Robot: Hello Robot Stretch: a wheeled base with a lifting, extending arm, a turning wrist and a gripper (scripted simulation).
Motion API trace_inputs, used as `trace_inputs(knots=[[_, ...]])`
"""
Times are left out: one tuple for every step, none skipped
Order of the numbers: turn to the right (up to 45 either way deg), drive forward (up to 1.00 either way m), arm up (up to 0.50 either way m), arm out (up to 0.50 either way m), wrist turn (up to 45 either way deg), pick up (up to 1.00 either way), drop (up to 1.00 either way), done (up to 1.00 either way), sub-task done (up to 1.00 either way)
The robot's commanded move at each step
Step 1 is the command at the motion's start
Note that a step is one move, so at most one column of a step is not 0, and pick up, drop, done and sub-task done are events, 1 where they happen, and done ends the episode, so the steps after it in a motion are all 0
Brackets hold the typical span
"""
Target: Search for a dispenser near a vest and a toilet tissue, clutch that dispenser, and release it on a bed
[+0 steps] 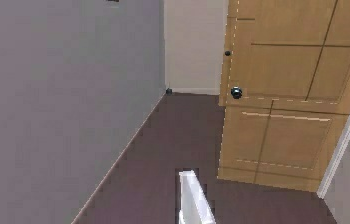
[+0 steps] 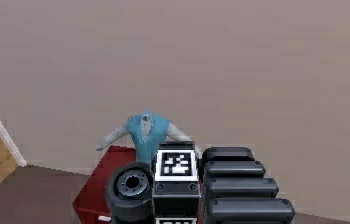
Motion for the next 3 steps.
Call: trace_inputs(knots=[[0.0, 1.0, 0.0, 0.0, 0.0, 0.0, 0.0, 0.0, 0.0], [-9.0, 0.0, 0.0, 0.0, 0.0, 0.0, 0.0, 0.0, 0.0], [0.0, 0.35, 0.0, 0.0, 0.0, 0.0, 0.0, 0.0, 0.0]])
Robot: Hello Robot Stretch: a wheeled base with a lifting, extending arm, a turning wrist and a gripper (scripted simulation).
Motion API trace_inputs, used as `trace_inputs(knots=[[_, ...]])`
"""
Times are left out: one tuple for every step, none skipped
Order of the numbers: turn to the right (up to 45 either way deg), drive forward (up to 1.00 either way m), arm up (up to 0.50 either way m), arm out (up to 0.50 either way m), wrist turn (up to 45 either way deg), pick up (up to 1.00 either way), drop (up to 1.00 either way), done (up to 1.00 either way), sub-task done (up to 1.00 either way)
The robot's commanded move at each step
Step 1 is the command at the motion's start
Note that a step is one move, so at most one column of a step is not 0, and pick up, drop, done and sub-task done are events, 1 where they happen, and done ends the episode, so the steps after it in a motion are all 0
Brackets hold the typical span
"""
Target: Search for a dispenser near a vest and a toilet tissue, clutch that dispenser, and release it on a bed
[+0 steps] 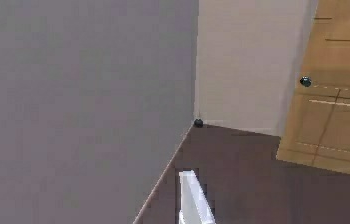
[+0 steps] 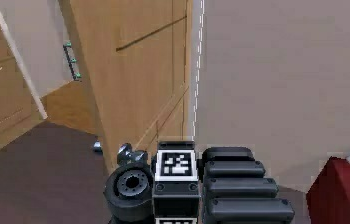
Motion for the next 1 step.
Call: trace_inputs(knots=[[18.0, 0.0, 0.0, 0.0, 0.0, 0.0, 0.0, 0.0, 0.0]])
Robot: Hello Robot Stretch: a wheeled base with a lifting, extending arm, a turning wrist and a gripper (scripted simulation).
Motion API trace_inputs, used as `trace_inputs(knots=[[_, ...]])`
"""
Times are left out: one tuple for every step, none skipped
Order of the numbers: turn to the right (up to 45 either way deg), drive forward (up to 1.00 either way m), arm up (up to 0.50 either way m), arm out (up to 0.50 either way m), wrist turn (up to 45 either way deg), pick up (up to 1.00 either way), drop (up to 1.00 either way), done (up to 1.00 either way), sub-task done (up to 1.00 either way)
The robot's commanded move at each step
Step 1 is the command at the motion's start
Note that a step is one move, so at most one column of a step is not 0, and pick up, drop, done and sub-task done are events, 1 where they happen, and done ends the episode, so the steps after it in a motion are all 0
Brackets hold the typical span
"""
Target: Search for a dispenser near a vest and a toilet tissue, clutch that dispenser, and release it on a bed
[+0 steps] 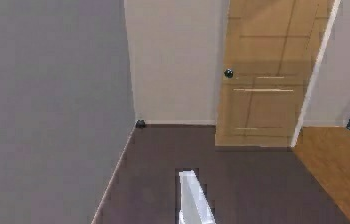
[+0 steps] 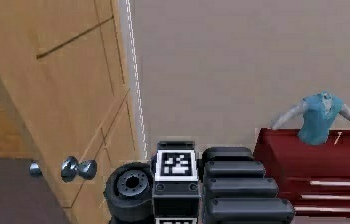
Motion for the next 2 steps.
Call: trace_inputs(knots=[[0.0, 0.65, 0.0, 0.0, 0.0, 0.0, 0.0, 0.0, 0.0], [42.0, 0.0, 0.0, 0.0, 0.0, 0.0, 0.0, 0.0, 0.0]])
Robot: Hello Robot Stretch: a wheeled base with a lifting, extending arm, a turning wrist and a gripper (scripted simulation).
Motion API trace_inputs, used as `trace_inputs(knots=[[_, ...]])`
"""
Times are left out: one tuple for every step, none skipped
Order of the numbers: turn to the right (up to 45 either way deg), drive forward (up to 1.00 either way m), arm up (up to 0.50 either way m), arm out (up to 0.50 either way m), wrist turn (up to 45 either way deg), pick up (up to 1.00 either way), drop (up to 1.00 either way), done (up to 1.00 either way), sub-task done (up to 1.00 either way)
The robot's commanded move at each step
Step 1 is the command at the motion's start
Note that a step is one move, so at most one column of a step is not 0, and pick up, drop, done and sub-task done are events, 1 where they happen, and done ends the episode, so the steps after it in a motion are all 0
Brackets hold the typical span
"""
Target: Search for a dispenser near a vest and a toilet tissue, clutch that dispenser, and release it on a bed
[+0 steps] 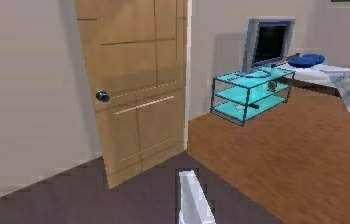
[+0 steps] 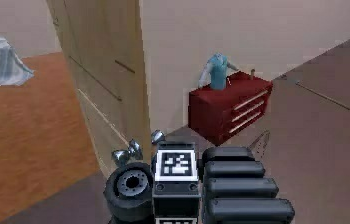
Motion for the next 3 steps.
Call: trace_inputs(knots=[[0.0, 0.4, 0.0, 0.0, 0.0, 0.0, 0.0, 0.0, 0.0], [39.0, 0.0, 0.0, 0.0, 0.0, 0.0, 0.0, 0.0, 0.0], [0.0, 1.0, 0.0, 0.0, 0.0, 0.0, 0.0, 0.0, 0.0]])
